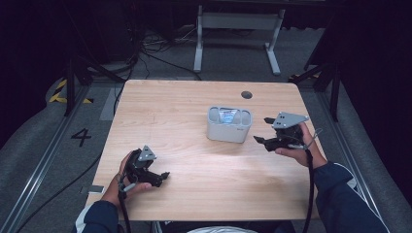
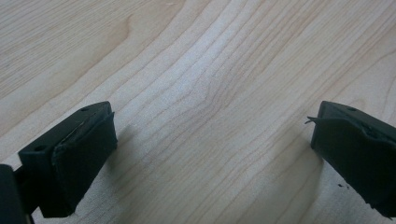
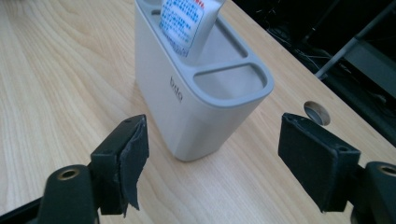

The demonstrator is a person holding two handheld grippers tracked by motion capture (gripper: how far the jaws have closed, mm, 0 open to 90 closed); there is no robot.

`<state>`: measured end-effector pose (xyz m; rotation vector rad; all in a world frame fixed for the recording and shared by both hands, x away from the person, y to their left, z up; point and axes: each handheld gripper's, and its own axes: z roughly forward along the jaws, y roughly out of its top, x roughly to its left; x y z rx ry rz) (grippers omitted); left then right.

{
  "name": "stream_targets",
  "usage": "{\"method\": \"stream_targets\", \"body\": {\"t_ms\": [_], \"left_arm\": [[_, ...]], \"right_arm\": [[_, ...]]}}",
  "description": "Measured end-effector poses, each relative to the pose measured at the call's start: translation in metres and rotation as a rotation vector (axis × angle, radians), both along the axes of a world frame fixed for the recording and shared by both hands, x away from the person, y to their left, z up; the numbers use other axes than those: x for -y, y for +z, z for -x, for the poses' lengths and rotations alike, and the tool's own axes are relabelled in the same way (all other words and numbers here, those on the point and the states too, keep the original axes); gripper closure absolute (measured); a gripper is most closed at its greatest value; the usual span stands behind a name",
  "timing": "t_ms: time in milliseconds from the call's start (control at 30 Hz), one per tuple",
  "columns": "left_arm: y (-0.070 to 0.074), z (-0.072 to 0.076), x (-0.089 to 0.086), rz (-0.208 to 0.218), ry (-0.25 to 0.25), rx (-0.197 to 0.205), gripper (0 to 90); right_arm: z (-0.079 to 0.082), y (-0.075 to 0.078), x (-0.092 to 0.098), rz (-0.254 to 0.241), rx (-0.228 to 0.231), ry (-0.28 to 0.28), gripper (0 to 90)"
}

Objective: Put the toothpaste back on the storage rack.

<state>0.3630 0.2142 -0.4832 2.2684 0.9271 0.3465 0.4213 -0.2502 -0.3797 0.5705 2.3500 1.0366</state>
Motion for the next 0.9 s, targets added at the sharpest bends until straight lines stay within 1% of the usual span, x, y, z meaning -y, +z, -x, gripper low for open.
{"method": "stream_targets", "body": {"t_ms": [133,333,433,500,633,733,800,900], "left_arm": [[0.000,0.000,0.000,0.002,0.002,-0.001,0.6],[0.000,0.000,0.000,0.002,0.002,-0.001,0.6],[0.000,0.000,0.000,0.000,0.000,0.000,0.6],[0.000,0.000,0.000,0.001,0.001,-0.001,0.6],[0.000,0.000,0.000,0.000,0.002,-0.001,0.6],[0.000,0.000,0.000,0.001,0.002,-0.001,0.6],[0.000,0.000,0.000,0.001,0.002,-0.001,0.6],[0.000,0.000,0.000,0.001,0.002,-0.001,0.6]], "right_arm": [[0.005,-0.004,0.005,0.010,0.004,-0.001,25.0],[0.016,-0.016,0.014,0.038,0.000,-0.012,25.0],[0.021,-0.024,0.020,0.033,-0.016,-0.024,25.0],[0.024,-0.029,0.025,0.048,-0.018,-0.029,24.9],[0.031,-0.040,0.035,0.056,-0.036,-0.047,24.8],[0.035,-0.046,0.042,0.060,-0.037,-0.051,24.8],[0.039,-0.051,0.047,0.061,-0.045,-0.058,24.8],[0.041,-0.054,0.052,0.060,-0.046,-0.063,24.8]]}}
